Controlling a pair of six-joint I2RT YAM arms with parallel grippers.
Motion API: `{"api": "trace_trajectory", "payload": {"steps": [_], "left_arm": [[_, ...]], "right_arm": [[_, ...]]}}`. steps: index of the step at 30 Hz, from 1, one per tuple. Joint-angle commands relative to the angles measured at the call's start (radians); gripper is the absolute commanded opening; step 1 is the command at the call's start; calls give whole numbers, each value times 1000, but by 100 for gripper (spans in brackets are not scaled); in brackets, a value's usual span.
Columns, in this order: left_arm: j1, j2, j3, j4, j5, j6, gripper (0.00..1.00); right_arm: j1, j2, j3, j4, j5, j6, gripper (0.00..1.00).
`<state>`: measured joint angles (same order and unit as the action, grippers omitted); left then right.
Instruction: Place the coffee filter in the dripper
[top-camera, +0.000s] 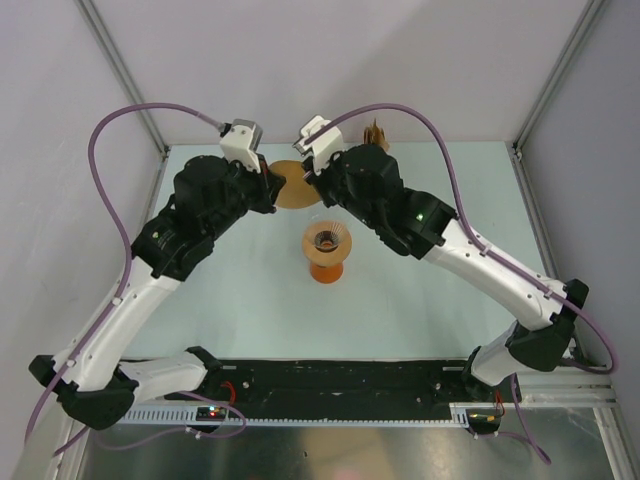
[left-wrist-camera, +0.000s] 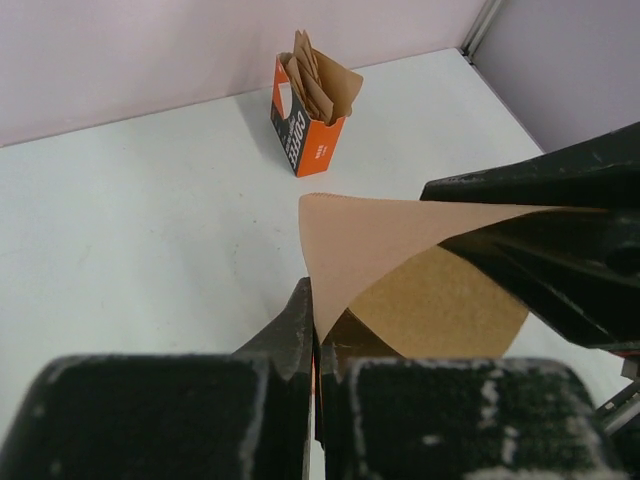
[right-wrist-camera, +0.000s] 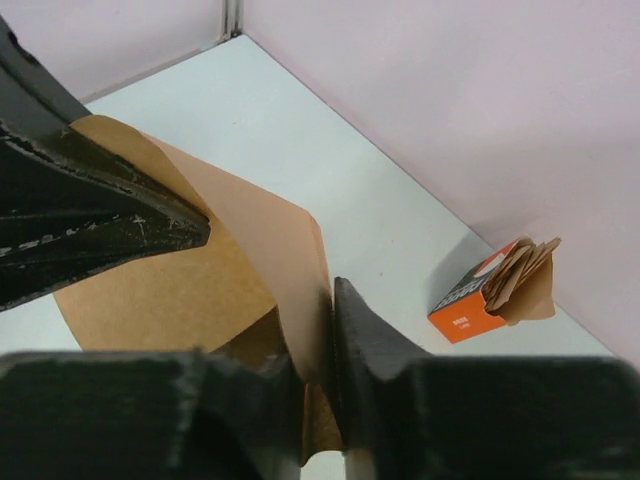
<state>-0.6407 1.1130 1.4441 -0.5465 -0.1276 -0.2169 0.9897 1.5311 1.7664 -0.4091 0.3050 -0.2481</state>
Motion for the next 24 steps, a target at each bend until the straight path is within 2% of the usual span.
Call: {"api": "trace_trajectory", "payload": {"steps": [1, 4, 6, 22, 24], "left_arm": [[4, -1, 31, 22, 2, -31, 0], [4, 8, 36, 24, 12, -34, 0], [5, 15, 40, 28, 28, -37, 0], [9, 34, 50, 49, 103, -75, 0], [10, 27, 49, 49, 115, -69, 8]], "right_arm": [[6, 23, 61, 54, 29, 24, 13], [19, 33, 69, 52, 27, 18, 3], [25, 39, 69, 51, 28, 15, 1], [13, 35, 84, 14, -27, 74, 0], [-4, 29, 78, 8, -41, 80, 0]]}}
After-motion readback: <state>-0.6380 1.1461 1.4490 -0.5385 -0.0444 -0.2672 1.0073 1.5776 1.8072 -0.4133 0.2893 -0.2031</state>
